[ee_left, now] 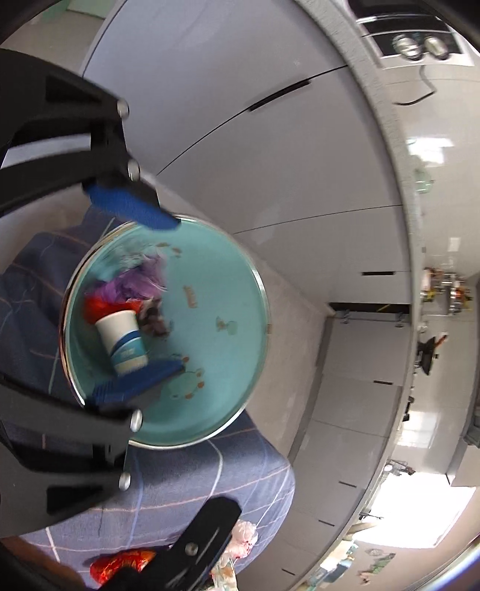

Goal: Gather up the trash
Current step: 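Carry the paper cup and purple wrapper over the teal bin and release both, then move the left tool back to the pile and grasp the orange wrapper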

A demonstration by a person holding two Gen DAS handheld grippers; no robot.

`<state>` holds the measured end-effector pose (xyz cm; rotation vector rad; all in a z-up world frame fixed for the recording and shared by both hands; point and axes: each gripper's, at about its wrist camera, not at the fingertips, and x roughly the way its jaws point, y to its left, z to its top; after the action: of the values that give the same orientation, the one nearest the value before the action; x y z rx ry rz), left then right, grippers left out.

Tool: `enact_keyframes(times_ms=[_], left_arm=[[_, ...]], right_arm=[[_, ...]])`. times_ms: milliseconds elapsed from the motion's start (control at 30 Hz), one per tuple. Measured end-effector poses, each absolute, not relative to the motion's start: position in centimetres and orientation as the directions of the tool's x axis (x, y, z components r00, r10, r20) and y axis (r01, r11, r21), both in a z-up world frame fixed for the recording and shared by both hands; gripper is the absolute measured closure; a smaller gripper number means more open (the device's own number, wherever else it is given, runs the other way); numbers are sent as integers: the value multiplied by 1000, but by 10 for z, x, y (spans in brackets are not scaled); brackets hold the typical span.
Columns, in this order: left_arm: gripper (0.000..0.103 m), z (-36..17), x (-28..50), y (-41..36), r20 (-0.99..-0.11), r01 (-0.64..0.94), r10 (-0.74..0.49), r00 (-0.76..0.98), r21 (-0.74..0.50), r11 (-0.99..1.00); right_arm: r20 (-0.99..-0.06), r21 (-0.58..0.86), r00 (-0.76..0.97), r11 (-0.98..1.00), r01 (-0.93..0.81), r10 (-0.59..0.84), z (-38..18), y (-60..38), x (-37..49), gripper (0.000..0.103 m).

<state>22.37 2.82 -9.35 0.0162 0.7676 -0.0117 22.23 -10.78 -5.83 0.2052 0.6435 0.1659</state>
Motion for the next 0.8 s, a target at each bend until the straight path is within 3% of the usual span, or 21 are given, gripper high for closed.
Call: enact_keyframes(times_ms=[333,800], left_arm=[[17,-73,210,3,-670,45,-35,741,-1,999],[16,-74,190,-58,-677,183,-155,719,-30,983]], right_arm=[[-534,247,837,969,13,125,-46,-163,181,32],[-570,200,817,948,246,-92,-68,-265,126,32]])
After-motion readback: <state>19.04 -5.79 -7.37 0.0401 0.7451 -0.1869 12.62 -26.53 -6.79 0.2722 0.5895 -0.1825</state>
